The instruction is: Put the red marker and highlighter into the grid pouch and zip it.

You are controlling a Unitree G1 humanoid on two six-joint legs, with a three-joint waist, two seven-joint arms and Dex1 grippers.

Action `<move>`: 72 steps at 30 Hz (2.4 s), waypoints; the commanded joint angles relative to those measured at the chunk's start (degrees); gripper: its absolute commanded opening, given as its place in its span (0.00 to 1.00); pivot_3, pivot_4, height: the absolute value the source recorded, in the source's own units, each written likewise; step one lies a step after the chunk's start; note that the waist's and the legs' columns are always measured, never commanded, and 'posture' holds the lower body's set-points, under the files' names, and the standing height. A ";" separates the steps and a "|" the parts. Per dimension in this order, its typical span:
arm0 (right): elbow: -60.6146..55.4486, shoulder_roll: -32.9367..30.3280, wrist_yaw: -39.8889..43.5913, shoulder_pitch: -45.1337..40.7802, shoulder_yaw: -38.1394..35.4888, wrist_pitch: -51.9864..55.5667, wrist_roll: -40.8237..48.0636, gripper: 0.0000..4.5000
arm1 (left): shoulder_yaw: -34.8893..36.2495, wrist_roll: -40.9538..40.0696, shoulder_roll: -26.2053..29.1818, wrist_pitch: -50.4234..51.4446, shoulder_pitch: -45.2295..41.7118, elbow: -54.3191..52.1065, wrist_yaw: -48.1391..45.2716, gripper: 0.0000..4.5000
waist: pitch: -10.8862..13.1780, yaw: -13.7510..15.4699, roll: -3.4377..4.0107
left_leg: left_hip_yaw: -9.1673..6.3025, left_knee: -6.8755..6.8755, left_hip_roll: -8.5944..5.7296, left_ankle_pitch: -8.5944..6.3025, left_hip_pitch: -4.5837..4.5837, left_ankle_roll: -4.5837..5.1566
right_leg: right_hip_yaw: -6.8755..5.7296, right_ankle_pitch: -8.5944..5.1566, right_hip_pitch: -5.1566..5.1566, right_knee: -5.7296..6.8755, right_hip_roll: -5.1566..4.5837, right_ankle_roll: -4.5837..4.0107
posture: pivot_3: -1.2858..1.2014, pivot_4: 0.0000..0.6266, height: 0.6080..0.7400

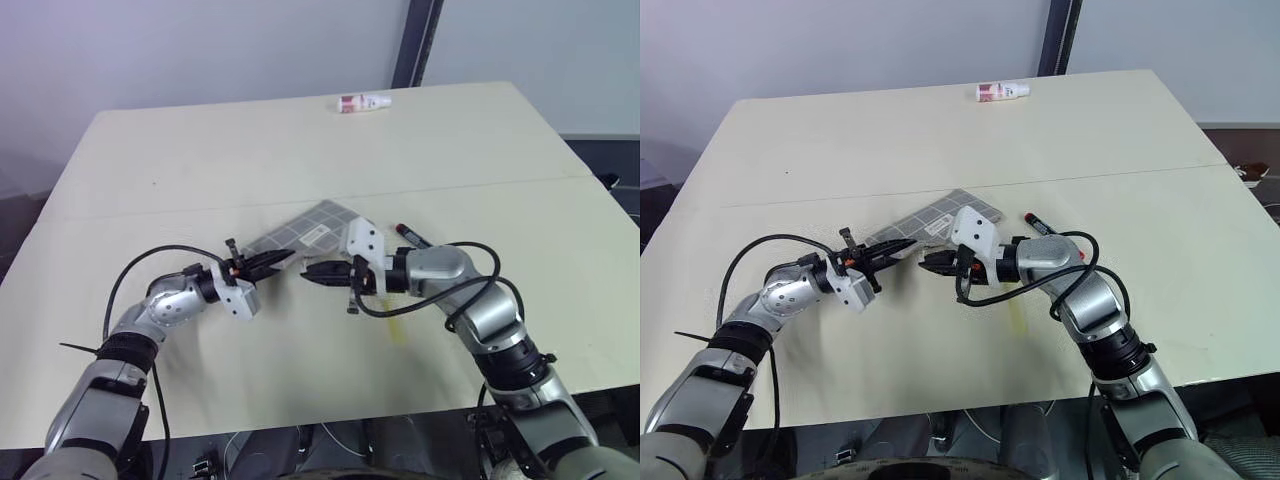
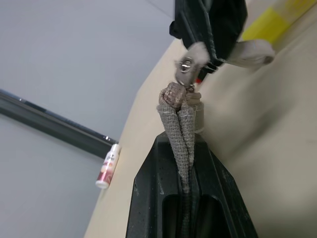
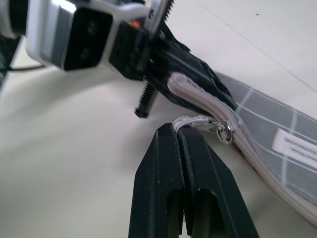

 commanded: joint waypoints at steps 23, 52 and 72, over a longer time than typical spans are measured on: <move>-15.56 -4.82 -11.95 17.67 -18.84 -0.74 6.21 1.00 | 0.05 -2.04 1.33 0.43 1.23 -1.34 0.90 0.00 | 0.00 0.20 -0.03 | -0.01 0.00 -0.02 -0.02 -0.05 0.02 | 0.00 -0.01 0.06 -0.04 -0.02 0.02 | 0.52 0.24 1.00; -32.06 -10.53 -35.96 35.13 -11.61 25.08 -2.85 0.46 | -1.20 -0.09 0.77 -2.92 -1.74 3.18 2.03 0.00 | -0.09 0.12 -0.49 | -0.01 0.07 0.00 -0.02 -0.04 0.02 | 0.00 -0.29 0.19 -0.05 -0.04 0.45 | 0.52 0.24 1.00; -9.27 -23.56 -21.33 21.03 -7.88 -10.06 -16.65 0.06 | -2.19 -2.51 -0.35 -2.82 -1.06 0.95 1.00 0.00 | 0.01 0.14 -0.73 | -0.01 0.08 -0.01 0.02 -0.04 0.09 | -0.08 -0.16 0.21 -0.06 -0.06 0.26 | 0.52 0.24 1.00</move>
